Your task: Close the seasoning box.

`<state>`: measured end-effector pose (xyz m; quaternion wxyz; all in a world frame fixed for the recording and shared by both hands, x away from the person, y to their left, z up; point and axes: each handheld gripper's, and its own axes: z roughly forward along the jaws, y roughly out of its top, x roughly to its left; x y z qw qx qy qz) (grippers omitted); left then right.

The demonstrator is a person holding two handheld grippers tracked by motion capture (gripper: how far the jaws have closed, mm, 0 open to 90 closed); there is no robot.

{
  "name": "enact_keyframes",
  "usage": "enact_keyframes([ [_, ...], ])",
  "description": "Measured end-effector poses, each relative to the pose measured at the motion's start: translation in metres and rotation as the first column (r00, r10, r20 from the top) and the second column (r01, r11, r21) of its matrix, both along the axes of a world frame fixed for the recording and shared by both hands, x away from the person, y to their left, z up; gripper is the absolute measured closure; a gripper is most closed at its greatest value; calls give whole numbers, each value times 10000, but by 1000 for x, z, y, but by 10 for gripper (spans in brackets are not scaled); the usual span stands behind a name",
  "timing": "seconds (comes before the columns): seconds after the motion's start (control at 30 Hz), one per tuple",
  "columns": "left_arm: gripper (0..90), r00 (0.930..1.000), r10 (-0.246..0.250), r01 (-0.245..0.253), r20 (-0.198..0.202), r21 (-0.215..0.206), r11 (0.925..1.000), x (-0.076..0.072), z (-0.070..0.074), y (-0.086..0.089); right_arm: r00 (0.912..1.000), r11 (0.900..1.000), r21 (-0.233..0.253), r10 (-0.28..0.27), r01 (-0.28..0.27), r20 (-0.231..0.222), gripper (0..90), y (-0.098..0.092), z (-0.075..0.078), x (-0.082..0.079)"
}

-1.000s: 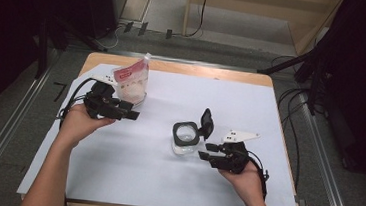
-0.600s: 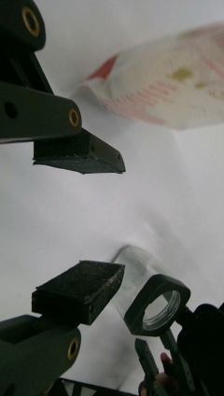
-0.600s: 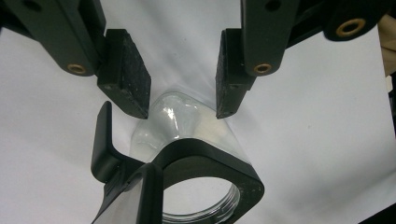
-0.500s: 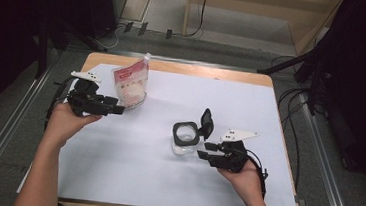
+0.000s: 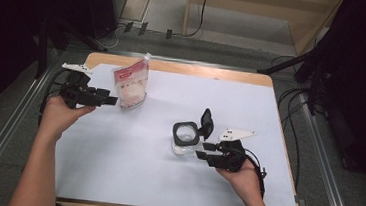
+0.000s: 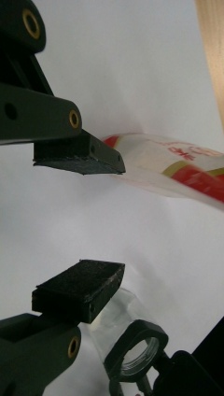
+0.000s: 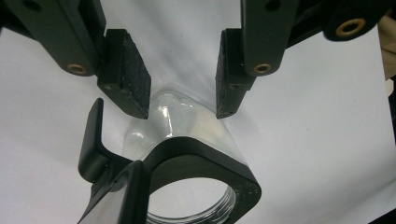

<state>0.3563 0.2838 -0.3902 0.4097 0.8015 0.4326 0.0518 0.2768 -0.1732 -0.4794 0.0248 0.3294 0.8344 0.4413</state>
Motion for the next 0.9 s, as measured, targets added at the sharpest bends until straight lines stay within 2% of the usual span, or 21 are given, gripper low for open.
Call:
enact_keyframes([
  [0.1,461,10000,76,-76,4,-134,9999,9,3,-3,10000,10000,-15,11,-11,-7,559,1,0,-2],
  [0.23,466,10000,48,-48,-80,74,10000,19,5,-7,10000,10000,40,-39,39,-41,559,1,0,-4],
  [0.3,469,9998,15,-16,-193,-38,10000,24,7,-7,9999,10000,20,-50,50,-90,559,2,0,-6],
  [0.33,469,9999,8,-9,-122,-32,10000,25,7,-9,9999,10000,13,-65,65,-90,559,2,0,-7],
  [0.37,470,9998,-116,118,-154,128,9998,27,7,-10,10000,10000,41,-48,48,-74,559,2,0,-7],
  [0.47,469,9997,-142,146,-176,245,9996,32,8,-15,9999,9999,66,-103,104,-89,559,2,0,-9],
  [0.5,468,9999,-141,143,-82,362,9992,35,8,-16,9998,9999,65,-124,125,-121,559,2,0,-10],
  [0.6,471,10000,-64,65,-57,210,9998,41,9,-20,9999,9999,21,-113,113,-107,559,3,-1,-11],
  [0.67,494,10000,-17,18,-69,213,9998,45,9,-21,9999,10000,25,-80,80,-141,559,4,-1,-13],
  [0.73,522,9999,75,-76,-79,-94,9999,49,6,-22,9998,10000,-17,-25,24,-177,559,6,-1,-15],
  [0.8,531,10000,47,-47,-86,-18,10000,53,3,-25,9999,10000,16,71,-71,-111,559,8,0,-17],
  [0.87,547,9998,172,-170,-64,248,9995,55,1,-29,9998,9999,32,154,-153,-104,558,11,1,-19],
  [0.9,567,9997,236,-235,-37,194,9995,57,0,-31,9997,9998,44,211,-211,-83,558,12,1,-20],
])
